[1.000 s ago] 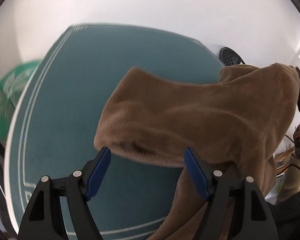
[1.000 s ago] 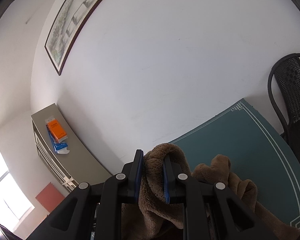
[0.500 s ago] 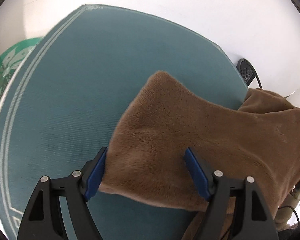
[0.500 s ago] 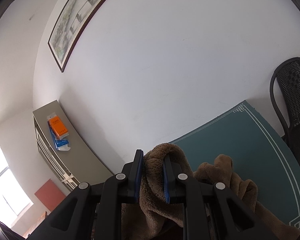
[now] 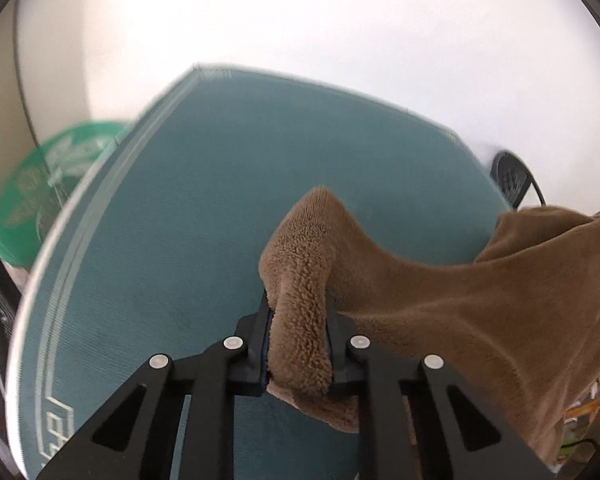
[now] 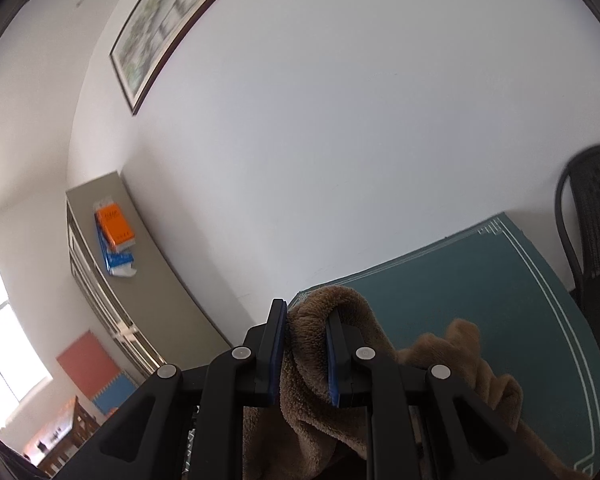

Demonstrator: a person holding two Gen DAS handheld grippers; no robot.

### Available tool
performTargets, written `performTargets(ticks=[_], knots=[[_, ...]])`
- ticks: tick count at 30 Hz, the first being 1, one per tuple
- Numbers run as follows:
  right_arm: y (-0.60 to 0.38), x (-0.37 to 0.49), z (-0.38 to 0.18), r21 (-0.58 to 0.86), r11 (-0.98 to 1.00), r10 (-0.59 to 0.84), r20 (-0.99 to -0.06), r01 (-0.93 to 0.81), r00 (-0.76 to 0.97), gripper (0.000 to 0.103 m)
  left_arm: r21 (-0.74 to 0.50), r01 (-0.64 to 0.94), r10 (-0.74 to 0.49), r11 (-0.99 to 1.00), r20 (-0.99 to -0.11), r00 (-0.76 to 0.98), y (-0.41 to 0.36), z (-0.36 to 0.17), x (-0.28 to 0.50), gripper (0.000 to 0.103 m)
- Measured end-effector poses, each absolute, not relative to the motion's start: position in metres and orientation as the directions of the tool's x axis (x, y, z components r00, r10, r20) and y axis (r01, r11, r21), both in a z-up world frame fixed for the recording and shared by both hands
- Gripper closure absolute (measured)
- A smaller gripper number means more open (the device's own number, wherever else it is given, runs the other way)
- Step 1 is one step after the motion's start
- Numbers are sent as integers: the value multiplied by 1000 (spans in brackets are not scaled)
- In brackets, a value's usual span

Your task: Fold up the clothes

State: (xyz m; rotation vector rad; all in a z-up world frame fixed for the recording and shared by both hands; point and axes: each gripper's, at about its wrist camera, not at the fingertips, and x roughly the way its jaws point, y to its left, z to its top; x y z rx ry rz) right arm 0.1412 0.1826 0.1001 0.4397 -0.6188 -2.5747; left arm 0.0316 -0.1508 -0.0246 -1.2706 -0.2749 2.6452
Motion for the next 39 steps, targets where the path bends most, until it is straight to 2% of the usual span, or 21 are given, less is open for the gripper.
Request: performTargets(ticks=[6,13,17,21,22,24,26,27,32,36,39], knots=[[148,112,124,430,-804,-530,-206,410,-823,84,-276,39,145,-960,-615,-775,-225,35,63,83],[77,55,139,367,-784,-601,-244,501,-761,84,-292,237,-69,-927,-488,-870,-330,86,102,83],[22,15,133,325,-778,-624,-308,537,-718,84,-301,319,-148,-899,-476,-867,-371,89,116,83],[-28,-30,109,288,-804,-594,-399,520,-698,83,-273,376,-186,-886,-533,-825,-386,68,108,79],[-39,-44,101,295,-806,-592,-439,514,-676,81,-257,386,-190,-886,-557,-808,-384,61,106,78],[-57,-73,79,316,-809,-583,-537,496,-609,69,-217,411,-211,-885,-600,-771,-382,48,97,77],[-62,-87,60,334,-808,-582,-586,486,-564,34,-164,427,-236,-889,-636,-735,-375,34,92,75],[-59,-88,52,330,-813,-573,-596,480,-562,30,-138,434,-248,-890,-652,-716,-371,27,89,70],[-26,-81,26,354,-814,-575,-602,460,-554,29,-120,355,-191,-927,-665,-722,-341,27,79,60],[13,-67,18,416,-805,-594,-578,423,-560,29,-119,207,-82,-971,-647,-758,-303,33,48,38],[47,-51,17,444,-807,-588,-551,389,-592,29,-97,90,-5,-991,-650,-760,-271,37,15,35]])
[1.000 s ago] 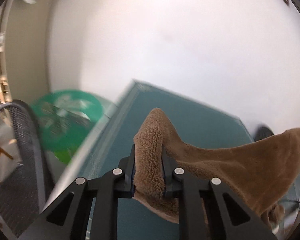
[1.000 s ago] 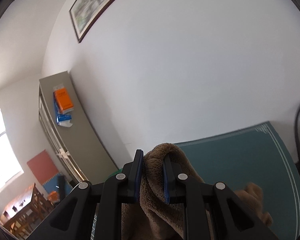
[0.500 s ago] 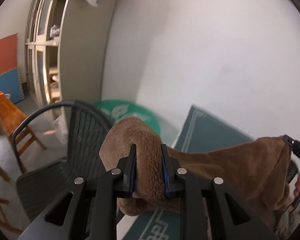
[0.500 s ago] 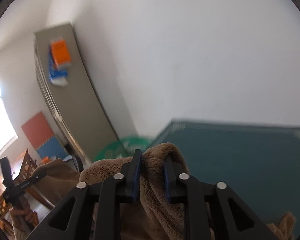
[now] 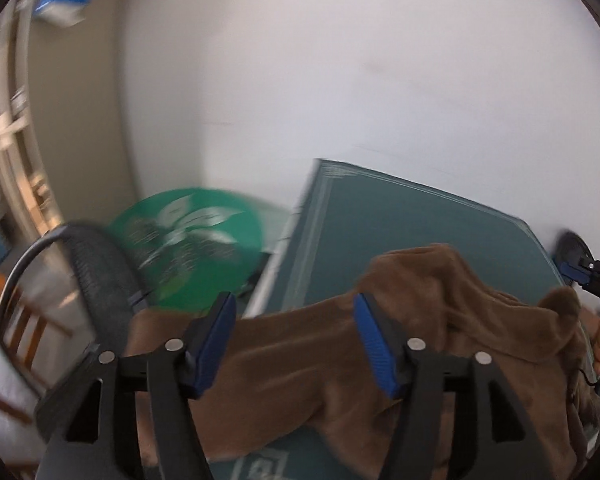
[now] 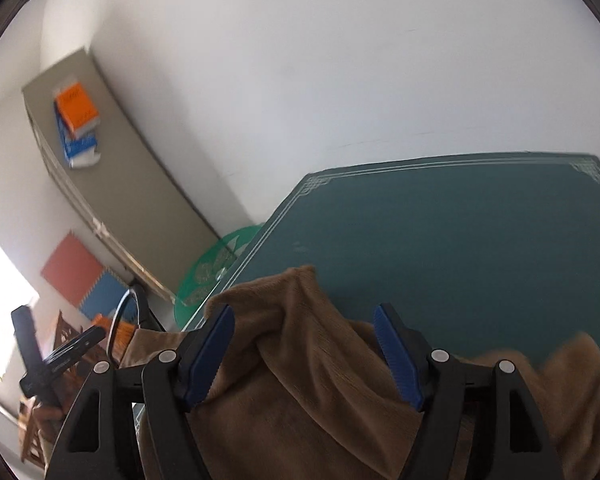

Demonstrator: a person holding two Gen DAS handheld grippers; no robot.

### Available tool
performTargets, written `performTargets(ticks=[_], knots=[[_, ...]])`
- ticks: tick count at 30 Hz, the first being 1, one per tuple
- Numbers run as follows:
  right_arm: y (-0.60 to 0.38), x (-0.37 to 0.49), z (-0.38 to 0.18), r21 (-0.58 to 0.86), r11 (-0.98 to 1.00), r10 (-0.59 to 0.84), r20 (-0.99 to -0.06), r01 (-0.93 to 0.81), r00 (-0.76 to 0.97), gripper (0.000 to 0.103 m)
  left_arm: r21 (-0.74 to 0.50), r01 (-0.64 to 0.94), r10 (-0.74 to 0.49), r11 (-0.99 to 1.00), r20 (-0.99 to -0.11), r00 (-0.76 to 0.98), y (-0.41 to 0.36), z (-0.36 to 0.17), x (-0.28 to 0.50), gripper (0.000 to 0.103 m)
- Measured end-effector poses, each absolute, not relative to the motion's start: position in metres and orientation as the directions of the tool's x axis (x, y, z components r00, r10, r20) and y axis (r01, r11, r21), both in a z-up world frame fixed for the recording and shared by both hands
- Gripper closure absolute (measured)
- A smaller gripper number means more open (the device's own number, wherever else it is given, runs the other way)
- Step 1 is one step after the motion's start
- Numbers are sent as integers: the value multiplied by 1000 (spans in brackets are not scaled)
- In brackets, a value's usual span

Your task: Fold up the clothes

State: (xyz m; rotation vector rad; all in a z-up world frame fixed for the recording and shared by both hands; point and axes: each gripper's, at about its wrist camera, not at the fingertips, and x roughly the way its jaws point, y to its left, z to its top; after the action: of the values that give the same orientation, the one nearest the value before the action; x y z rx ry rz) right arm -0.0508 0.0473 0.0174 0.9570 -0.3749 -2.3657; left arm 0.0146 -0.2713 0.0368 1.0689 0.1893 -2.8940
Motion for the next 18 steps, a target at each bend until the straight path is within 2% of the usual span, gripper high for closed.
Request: performTargets(ticks=[5,9,13,18], knots=[[95,-11,21,370,-856,-513,-519,361,-684,29,-160,-67,161,-985,-704,-692,-239,25,-59,35],[120,15,21,303,-894,-446,-520,332,-728,29,-149,-141,205,-979,-742,-638,-227,2,-115,34],[133,30,15,256,-909,-416,-533,329,-736,29,-209,-194,282,-958,-796,-536,-217,-27,-159,31],[140,32,2,134,-948,-313,-573,290,-758,29,-168,-248,267,-954,-850,-453,-193,-54,-174,31]])
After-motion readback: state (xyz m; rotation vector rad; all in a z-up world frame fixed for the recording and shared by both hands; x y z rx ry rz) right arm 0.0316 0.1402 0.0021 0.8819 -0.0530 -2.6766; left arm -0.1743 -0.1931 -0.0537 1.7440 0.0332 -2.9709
